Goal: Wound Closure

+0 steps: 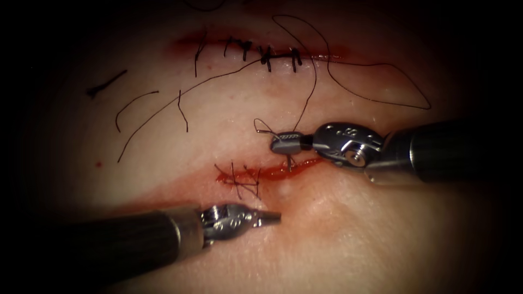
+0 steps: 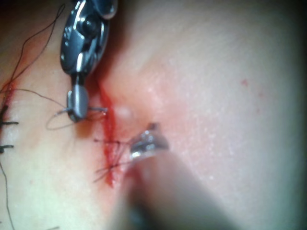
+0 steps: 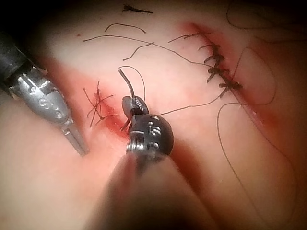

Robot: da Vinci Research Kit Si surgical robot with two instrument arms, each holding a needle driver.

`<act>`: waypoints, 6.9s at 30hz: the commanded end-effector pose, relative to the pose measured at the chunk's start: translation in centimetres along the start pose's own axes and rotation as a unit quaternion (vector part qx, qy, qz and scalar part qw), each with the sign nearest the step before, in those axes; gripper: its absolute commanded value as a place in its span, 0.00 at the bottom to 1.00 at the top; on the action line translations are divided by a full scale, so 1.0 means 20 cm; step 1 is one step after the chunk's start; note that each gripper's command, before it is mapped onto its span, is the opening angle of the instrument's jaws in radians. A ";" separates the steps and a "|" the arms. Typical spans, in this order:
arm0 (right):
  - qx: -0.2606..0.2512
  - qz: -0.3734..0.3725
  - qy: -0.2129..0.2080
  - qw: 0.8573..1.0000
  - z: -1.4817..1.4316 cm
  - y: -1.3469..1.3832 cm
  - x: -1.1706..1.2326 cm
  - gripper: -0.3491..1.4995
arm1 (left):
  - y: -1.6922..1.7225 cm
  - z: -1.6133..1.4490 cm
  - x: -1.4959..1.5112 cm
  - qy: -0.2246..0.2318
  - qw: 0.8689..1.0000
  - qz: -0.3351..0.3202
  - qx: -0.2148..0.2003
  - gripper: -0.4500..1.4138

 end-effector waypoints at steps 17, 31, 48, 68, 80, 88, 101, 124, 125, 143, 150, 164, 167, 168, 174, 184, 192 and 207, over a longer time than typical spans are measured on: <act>0.059 0.121 0.002 0.991 0.009 -0.011 -0.007 0.00 | 0.001 0.005 -0.001 0.000 1.000 0.000 -0.001 0.27; 0.127 0.177 -0.003 0.976 0.018 -0.021 -0.016 0.00 | 0.001 0.005 -0.001 0.000 1.000 0.000 -0.001 0.27; 0.137 0.249 -0.028 0.958 0.015 -0.029 -0.021 0.00 | 0.001 0.004 -0.001 0.000 1.000 0.000 -0.002 0.27; 0.101 0.221 -0.007 0.970 0.013 -0.024 -0.011 0.90 | 0.001 0.004 -0.001 0.000 1.000 0.000 -0.002 0.27; 0.020 0.008 -0.025 0.999 0.006 -0.015 0.008 0.98 | 0.001 0.004 -0.001 0.000 1.000 0.000 -0.002 0.27; -0.035 -0.108 -0.049 0.992 0.016 -0.014 0.012 0.96 | 0.001 0.004 -0.001 0.000 1.000 0.000 -0.002 0.27; -0.082 -0.168 -0.072 0.980 0.014 -0.015 0.014 0.76 | 0.001 0.004 -0.001 0.000 1.000 -0.001 -0.002 0.27; -0.055 -0.107 -0.095 0.988 0.010 -0.013 0.006 0.00 | 0.001 0.003 0.000 0.001 1.000 -0.001 -0.003 0.27; -0.049 -0.089 -0.093 0.990 0.010 -0.013 0.005 0.00 | 0.001 0.003 0.000 0.001 1.000 -0.001 -0.003 0.27; 0.033 0.060 -0.109 0.992 0.004 -0.026 -0.008 0.48 | 0.001 0.001 0.000 0.000 1.000 -0.004 -0.002 0.27; -0.076 -0.009 -0.015 0.997 -0.026 -0.001 0.014 0.97 | 0.001 0.000 0.002 0.015 0.999 0.046 0.015 0.31; -0.129 -0.001 -0.024 0.991 -0.054 -0.003 0.001 0.99 | 0.018 -0.004 0.006 0.105 0.982 0.128 0.091 0.64; -0.130 -0.003 -0.023 0.991 -0.052 -0.003 -0.002 0.99 | 0.019 -0.003 0.009 0.129 0.977 0.135 0.099 0.61; -0.132 -0.006 -0.021 0.991 -0.050 -0.002 -0.005 0.99 | 0.019 -0.002 0.012 0.146 0.974 0.140 0.103 0.59; -0.133 -0.012 -0.018 0.991 -0.046 -0.005 -0.012 0.98 | 0.016 0.002 0.017 0.157 0.971 0.144 0.106 0.51; -0.129 -0.021 -0.022 0.991 -0.041 -0.008 -0.019 0.98 | 0.021 -0.002 0.021 0.169 0.970 0.148 0.089 0.00; -0.127 -0.020 -0.025 0.991 -0.041 -0.008 -0.019 0.98 | 0.039 -0.014 0.033 0.163 0.975 0.144 0.050 0.00; -0.124 -0.021 -0.026 0.992 -0.042 -0.009 -0.019 0.98 | 0.069 -0.044 0.051 0.161 0.975 0.151 0.034 0.00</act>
